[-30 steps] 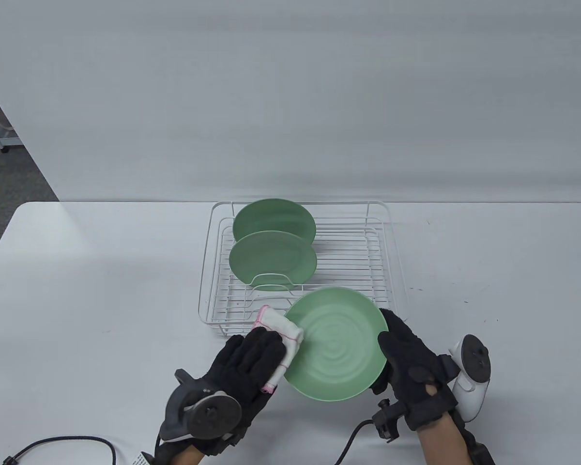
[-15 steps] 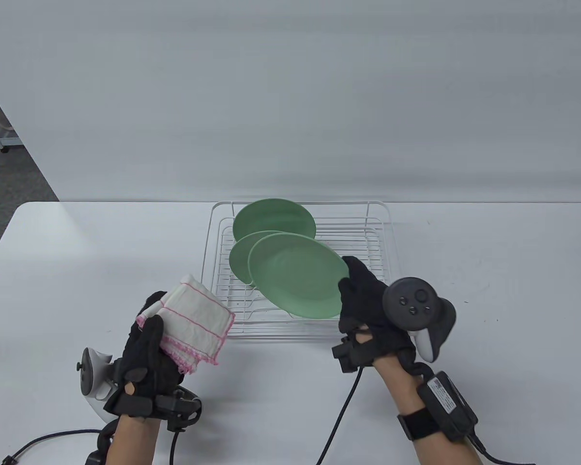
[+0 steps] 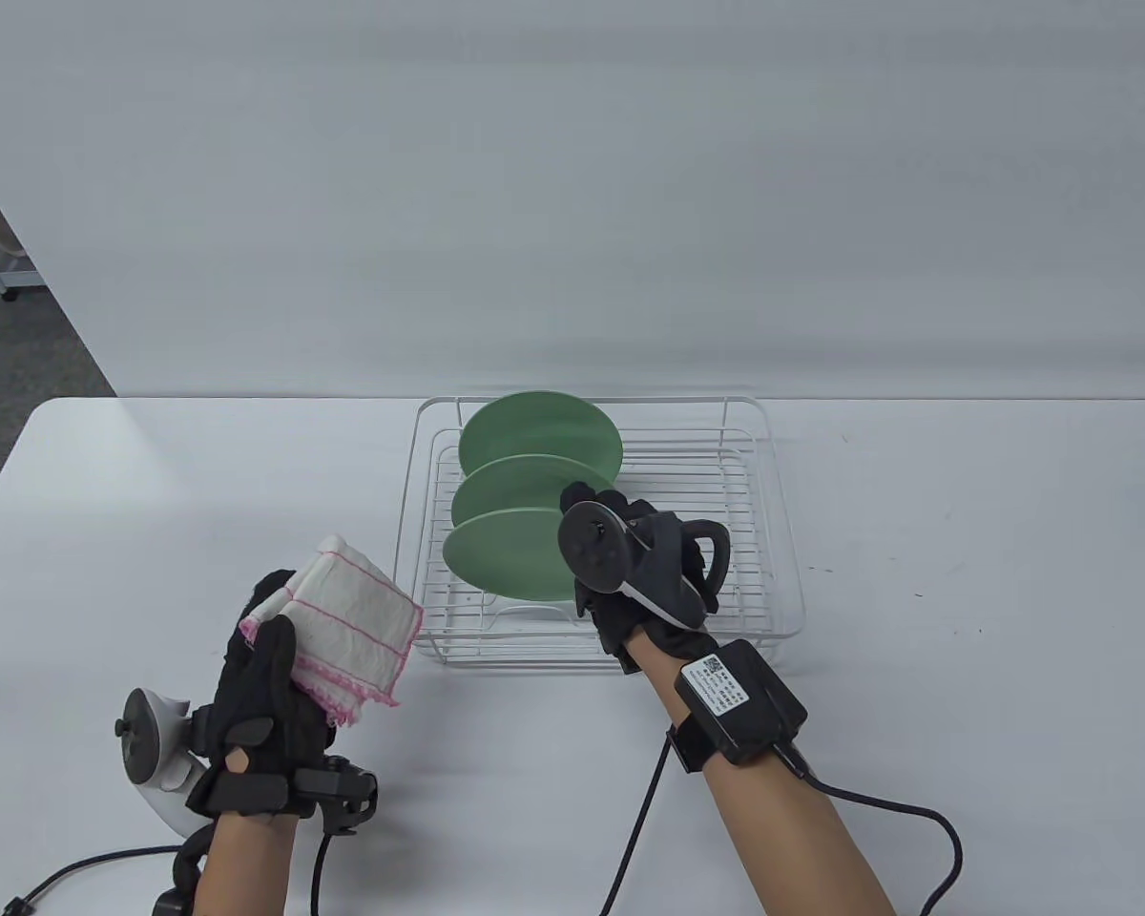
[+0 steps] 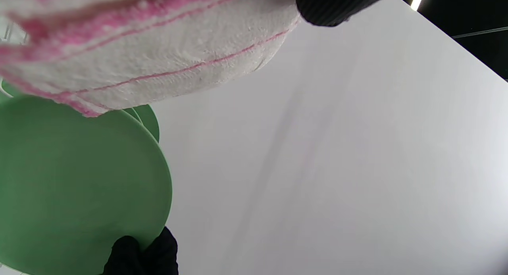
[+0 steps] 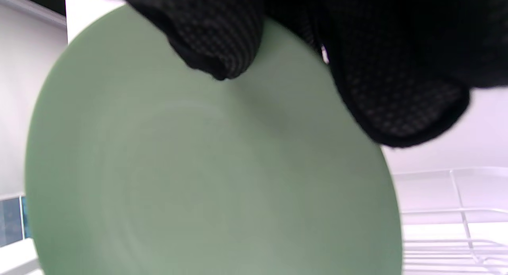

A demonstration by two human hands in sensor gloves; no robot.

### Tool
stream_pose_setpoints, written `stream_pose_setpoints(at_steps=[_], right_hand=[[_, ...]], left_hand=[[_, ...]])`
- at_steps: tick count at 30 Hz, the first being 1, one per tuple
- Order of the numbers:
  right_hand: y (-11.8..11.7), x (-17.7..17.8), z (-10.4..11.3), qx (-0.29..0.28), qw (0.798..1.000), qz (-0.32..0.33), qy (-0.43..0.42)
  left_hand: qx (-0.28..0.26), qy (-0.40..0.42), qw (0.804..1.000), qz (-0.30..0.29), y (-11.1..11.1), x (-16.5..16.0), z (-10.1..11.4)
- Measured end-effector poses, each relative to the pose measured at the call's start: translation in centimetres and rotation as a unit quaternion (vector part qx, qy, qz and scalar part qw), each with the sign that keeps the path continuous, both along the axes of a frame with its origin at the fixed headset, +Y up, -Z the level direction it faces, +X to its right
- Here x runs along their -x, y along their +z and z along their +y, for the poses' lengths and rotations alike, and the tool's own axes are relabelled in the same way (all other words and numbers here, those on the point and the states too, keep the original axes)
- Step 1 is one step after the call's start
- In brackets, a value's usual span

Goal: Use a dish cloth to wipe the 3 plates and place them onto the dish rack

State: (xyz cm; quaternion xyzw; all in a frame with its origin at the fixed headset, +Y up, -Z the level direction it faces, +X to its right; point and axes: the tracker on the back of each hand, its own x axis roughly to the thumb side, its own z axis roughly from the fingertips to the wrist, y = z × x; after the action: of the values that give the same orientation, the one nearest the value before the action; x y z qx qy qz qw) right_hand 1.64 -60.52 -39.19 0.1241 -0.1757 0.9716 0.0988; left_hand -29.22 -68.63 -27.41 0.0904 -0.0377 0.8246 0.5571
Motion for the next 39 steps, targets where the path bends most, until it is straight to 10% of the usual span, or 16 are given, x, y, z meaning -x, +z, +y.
stream_pose_setpoints(at_steps=[12,23,29,39], right_hand=[[-1.0,-0.8,-1.1,0.111,0.993,-0.018,-0.027],[8.3,-11.4,1.6,0.081,0.97,0.044,-0.225],[11.6,-16.2,-1.9,0.102,0.956,0.031,-0.273],[12.7,-20.0,-6.2,0.136,0.919,0.012,-0.369]], left_hand=[[-0.011,-0.069,0.998,0.011,0.1,-0.6,0.6],[-0.103,-0.265,0.958,-0.046,1.0,-4.4,3.2],[-0.142,-0.482,0.86,-0.091,1.5,-8.5,2.9],[-0.157,-0.778,0.588,-0.155,2.6,-18.9,-4.0]])
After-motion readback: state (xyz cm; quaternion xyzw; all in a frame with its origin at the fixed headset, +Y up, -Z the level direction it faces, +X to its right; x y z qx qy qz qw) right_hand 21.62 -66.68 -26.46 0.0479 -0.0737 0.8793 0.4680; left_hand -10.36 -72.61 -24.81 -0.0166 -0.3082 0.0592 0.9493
